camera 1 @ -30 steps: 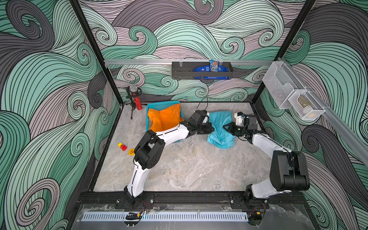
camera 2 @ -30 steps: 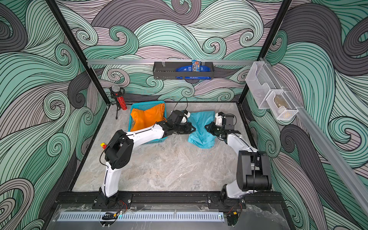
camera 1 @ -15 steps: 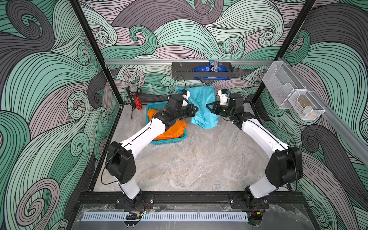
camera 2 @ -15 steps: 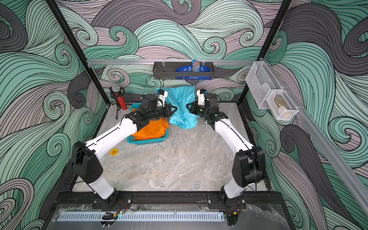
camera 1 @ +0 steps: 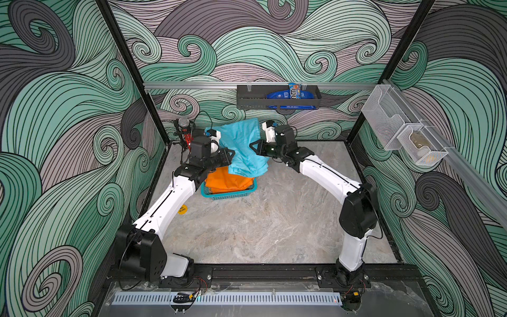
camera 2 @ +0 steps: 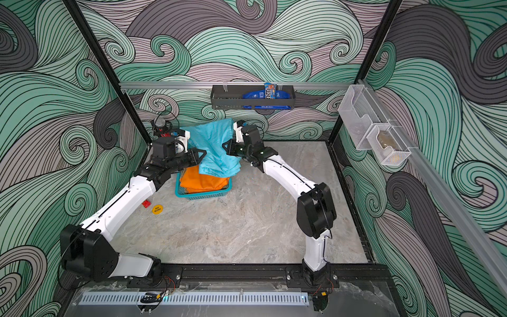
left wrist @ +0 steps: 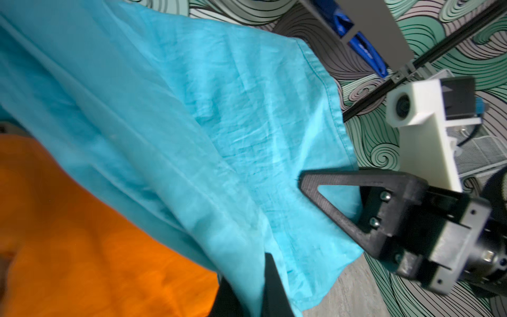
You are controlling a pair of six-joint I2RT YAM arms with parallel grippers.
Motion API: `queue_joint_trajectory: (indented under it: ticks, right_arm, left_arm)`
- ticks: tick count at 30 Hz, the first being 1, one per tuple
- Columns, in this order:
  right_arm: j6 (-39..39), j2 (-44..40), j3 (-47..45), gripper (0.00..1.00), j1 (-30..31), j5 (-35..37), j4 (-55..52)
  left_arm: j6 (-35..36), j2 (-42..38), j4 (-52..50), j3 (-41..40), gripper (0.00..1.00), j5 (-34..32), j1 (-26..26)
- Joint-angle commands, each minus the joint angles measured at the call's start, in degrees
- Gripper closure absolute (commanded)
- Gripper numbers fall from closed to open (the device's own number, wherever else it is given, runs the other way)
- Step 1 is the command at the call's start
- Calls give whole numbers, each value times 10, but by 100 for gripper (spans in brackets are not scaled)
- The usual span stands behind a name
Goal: Put the folded long pants in the basket
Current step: Place the long pant in the basket.
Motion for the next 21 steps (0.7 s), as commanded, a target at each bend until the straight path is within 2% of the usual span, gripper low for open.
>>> queue_joint_trajectory:
  ticks: [1,5,11,21]
  right_arm:
    - [10,20,39,100,27,-5,7]
    - [11,52,53,100,45,3,7]
    - [17,88,47,100,50,3,8]
    - [9,151,57,100,41,-7,9]
  left_arm:
    - [26,-23,35,-22,100,17,47]
    - [38,-32,38,-54,100,19,94]
    - [29,-19,53,-92,100,12,128]
    - [41,47,27,-106,100,7,137]
